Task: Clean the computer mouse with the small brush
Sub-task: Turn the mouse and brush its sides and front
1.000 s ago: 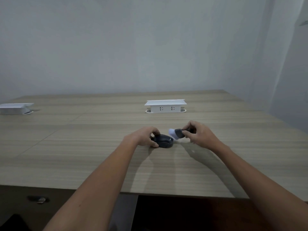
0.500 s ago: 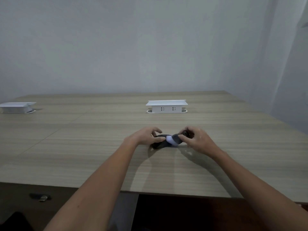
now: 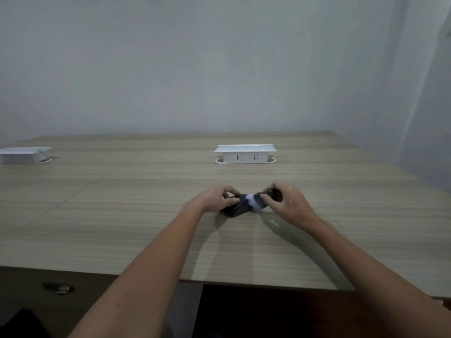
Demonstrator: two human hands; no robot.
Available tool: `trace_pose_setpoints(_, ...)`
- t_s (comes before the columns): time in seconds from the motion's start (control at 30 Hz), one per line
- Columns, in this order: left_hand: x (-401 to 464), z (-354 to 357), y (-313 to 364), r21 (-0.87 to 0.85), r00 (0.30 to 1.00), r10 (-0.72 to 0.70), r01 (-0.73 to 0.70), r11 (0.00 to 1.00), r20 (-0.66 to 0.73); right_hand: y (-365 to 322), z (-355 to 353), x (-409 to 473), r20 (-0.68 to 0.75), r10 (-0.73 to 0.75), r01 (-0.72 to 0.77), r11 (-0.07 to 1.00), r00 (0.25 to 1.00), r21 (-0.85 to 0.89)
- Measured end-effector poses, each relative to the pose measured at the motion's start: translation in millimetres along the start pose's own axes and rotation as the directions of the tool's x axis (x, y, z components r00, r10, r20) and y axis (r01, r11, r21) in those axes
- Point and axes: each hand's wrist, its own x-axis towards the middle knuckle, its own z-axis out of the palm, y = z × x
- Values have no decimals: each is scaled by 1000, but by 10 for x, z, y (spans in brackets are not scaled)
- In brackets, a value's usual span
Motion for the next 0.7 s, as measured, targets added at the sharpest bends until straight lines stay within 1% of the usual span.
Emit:
trace_pose_setpoints(0.07,14,-12,-11,-6,1000,-4,4,1000,5,-55,20,-26,101,-38,36,999,994,18)
trace_pose_setpoints(0.1,15,-17,-9,-8,1000,-6,6,1000,8,-45,27,-15,103,-25,26,1000,994,-1)
trace_pose_setpoints(0.2,8,-10,-6,-20,1000,-10,10,1000,3,28,-10,50,0,52,-52,995,999,-86)
trace_pose_setpoints(0.23,-1,-5,-6,-28,1000,-9,9,1000,0,21,-22,47,-14,47,-48,996,999,-79)
trace_pose_setpoints(0.27,-5,-1,-9,-36,1000,-8,8,999,-3,3,-25,38,-4,30,-30,999,1000,-44)
trace_pose_setpoints(0.33,-3,0,-22,-45,1000,-3,3,999,-15,-54,-8,9,78,-7,5,1000,997,23)
trace_pose_setpoints(0.37,2,1,-28,-47,1000,-4,3,999,-20,-62,8,3,110,-1,-1,1000,994,17)
trace_pose_setpoints(0.4,5,3,-31,-50,1000,-6,4,999,-25,-53,18,17,110,31,-29,999,993,-20)
trace_pose_setpoints(0.47,2,17,-30,-62,999,-14,12,998,-35,-8,-5,67,34,99,-94,987,994,-129)
trace_pose_setpoints(0.5,-3,27,-29,-67,999,-17,15,998,-40,-3,-23,81,-1,109,-108,982,994,-155)
trace_pose_setpoints(0.53,-8,35,-25,-70,999,-18,15,997,-44,-16,-38,88,-10,102,-103,986,995,-134)
trace_pose_setpoints(0.57,-14,40,-20,-76,999,-18,15,997,-47,-52,-51,87,10,76,-75,994,997,-80)
trace_pose_setpoints(0.63,-17,45,-18,-89,998,-21,16,996,-56,-144,-45,77,122,22,-24,1000,992,12)
trace_pose_setpoints(0.67,-11,45,-21,-88,998,-25,20,996,-59,-171,-28,72,173,14,-15,1000,985,6)
trace_pose_setpoints(0.7,-9,46,-19,-83,998,-29,24,996,-60,-163,-2,78,185,15,-9,999,983,-33)
